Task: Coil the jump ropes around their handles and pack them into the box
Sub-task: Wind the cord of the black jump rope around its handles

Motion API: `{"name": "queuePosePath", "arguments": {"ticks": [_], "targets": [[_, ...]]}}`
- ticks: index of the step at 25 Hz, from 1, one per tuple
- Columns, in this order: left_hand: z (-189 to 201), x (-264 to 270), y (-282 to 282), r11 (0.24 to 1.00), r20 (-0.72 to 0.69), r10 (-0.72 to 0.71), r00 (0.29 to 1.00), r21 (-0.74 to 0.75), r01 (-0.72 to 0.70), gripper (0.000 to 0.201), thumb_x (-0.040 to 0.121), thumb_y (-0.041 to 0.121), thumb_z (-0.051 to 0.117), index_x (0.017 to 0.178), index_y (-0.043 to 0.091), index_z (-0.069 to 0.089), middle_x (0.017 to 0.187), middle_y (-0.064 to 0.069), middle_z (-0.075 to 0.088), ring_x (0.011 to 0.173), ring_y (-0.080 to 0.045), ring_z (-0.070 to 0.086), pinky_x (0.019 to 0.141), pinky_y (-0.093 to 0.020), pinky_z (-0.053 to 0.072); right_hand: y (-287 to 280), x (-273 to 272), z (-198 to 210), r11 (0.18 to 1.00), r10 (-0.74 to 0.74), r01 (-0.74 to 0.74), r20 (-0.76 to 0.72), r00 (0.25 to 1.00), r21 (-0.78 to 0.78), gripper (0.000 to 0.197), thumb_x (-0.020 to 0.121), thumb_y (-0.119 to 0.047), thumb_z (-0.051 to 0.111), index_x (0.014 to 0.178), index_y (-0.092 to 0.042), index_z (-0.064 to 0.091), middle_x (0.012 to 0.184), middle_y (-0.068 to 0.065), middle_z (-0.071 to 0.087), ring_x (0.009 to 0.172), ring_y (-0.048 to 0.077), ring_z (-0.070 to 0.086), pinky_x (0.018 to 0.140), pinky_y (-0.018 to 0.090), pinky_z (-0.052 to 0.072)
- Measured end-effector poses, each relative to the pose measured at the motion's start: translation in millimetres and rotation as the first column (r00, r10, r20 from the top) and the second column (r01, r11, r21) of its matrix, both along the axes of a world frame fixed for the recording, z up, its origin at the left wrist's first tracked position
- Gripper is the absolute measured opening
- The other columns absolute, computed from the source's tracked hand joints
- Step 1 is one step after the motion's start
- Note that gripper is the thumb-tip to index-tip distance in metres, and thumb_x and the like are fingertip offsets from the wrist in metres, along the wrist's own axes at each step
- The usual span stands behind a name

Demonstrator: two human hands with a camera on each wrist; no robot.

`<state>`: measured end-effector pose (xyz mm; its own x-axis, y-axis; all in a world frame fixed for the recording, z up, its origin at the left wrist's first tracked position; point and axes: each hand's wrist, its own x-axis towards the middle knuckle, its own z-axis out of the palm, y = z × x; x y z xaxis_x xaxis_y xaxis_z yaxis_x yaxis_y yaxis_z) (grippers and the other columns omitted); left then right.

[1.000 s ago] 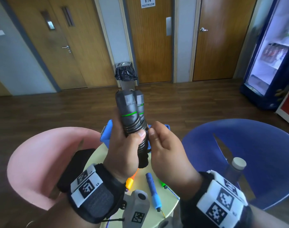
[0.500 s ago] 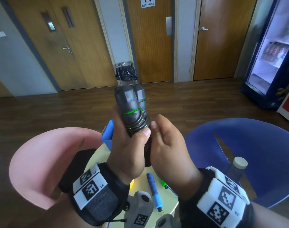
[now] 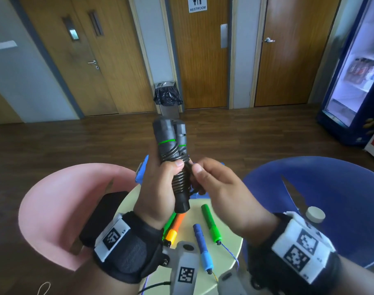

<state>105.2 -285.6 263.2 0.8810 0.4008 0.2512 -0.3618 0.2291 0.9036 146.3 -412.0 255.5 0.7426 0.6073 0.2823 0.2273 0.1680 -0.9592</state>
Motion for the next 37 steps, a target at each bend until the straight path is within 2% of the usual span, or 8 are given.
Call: {"name": "queuePosePath", "arguments": {"ticks": [2, 4, 8, 10, 27, 32, 34, 37], "targets": [[-0.2, 0.8, 2.5, 1.0, -0.019, -0.016, 1.0, -0.016, 0.016, 0.071, 0.063, 0.031, 0.057, 0.111, -0.018, 0.041, 0.074, -0.02, 0.048, 0.061, -0.03, 0.049, 0.056, -0.034, 0.045, -4.0, 4.6, -4.0, 0.987, 0.151, -0.137, -0.187, 0.971, 0.087, 0.025, 0.095, -0.03, 0.052, 0.074, -0.02, 0.062, 0.077, -0.002, 0.057, 0.075, 0.011, 0.049, 0.071, 0.027, 0.037], [-0.8, -0.2, 4.0, 0.999, -0.015, -0.026, 1.0, -0.039, 0.025, 0.069, 0.063, 0.032, 0.057, 0.107, -0.018, 0.043, 0.072, -0.019, 0.048, 0.061, -0.031, 0.049, 0.056, -0.035, 0.044, -5.9, 4.3, -3.1, 0.985, 0.174, -0.172, -0.161, 0.972, 0.024, 0.028, 0.096, -0.031, 0.051, 0.077, -0.013, 0.062, 0.078, 0.001, 0.057, 0.073, 0.009, 0.049, 0.069, 0.024, 0.038], [-5.5, -5.7, -5.7, 0.996, -0.047, 0.056, 0.997, -0.071, -0.059, 0.046, 0.066, 0.022, 0.056, 0.104, -0.006, 0.052, 0.078, -0.016, 0.056, 0.066, -0.025, 0.058, 0.053, -0.031, 0.051, -3.8, -6.0, 4.6, 0.945, -0.026, 0.154, 0.403, 0.915, -0.289, 0.034, 0.104, -0.024, 0.044, 0.077, -0.006, 0.051, 0.07, 0.003, 0.054, 0.068, 0.013, 0.045, 0.065, 0.019, 0.037], [-7.4, -7.1, -11.0, 0.994, -0.069, 0.062, 0.996, -0.081, -0.068, 0.046, 0.066, 0.023, 0.055, 0.105, -0.002, 0.053, 0.076, -0.013, 0.055, 0.068, -0.026, 0.055, 0.052, -0.031, 0.048, -0.9, -11.4, 8.1, 0.923, -0.079, 0.25, 0.493, 0.866, -0.292, 0.033, 0.103, -0.023, 0.042, 0.072, -0.014, 0.045, 0.065, -0.005, 0.048, 0.068, 0.01, 0.044, 0.063, 0.016, 0.036], [-8.2, -3.8, -9.3, 0.988, 0.032, 0.154, 0.988, -0.003, -0.154, 0.045, 0.073, 0.011, 0.043, 0.118, 0.001, 0.044, 0.083, -0.008, 0.058, 0.076, -0.018, 0.063, 0.065, -0.029, 0.055, 22.9, -7.6, 20.9, 0.93, -0.132, 0.23, 0.325, 0.936, -0.285, 0.029, 0.101, -0.02, 0.045, 0.077, -0.009, 0.055, 0.067, 0.002, 0.058, 0.068, 0.021, 0.055, 0.063, 0.037, 0.044], [-23.3, -5.9, -5.2, 0.991, -0.091, 0.103, 0.991, -0.073, -0.11, 0.043, 0.074, 0.016, 0.047, 0.116, 0.004, 0.048, 0.094, -0.015, 0.054, 0.083, -0.025, 0.059, 0.063, -0.032, 0.053, 15.9, 0.5, 9.9, 0.876, -0.014, 0.173, 0.335, 0.942, -0.45, 0.034, 0.103, -0.026, 0.044, 0.071, -0.014, 0.046, 0.064, -0.004, 0.051, 0.06, 0.011, 0.046, 0.058, 0.022, 0.037], [-32.0, -9.5, -4.4, 0.992, -0.12, 0.098, 0.988, -0.064, -0.106, 0.042, 0.075, 0.017, 0.049, 0.116, 0.006, 0.048, 0.095, -0.017, 0.054, 0.082, -0.029, 0.057, 0.059, -0.034, 0.053, 9.8, 5.8, 1.5, 0.865, 0.021, 0.097, 0.229, 0.973, -0.492, 0.035, 0.102, -0.029, 0.048, 0.074, -0.009, 0.051, 0.067, 0.002, 0.055, 0.06, 0.012, 0.045, 0.059, 0.027, 0.038], [-35.2, -7.7, -1.5, 0.993, -0.086, 0.118, 0.989, 0.016, -0.117, 0.046, 0.068, 0.024, 0.058, 0.11, 0.007, 0.05, 0.088, -0.016, 0.054, 0.074, -0.03, 0.055, 0.061, -0.04, 0.052, 3.9, 12.5, -11.7, 0.96, -0.021, -0.02, -0.144, 0.989, -0.278, 0.029, 0.098, -0.024, 0.058, 0.074, -0.008, 0.059, 0.069, 0.004, 0.06, 0.063, 0.011, 0.051, 0.061, 0.028, 0.038]]}}
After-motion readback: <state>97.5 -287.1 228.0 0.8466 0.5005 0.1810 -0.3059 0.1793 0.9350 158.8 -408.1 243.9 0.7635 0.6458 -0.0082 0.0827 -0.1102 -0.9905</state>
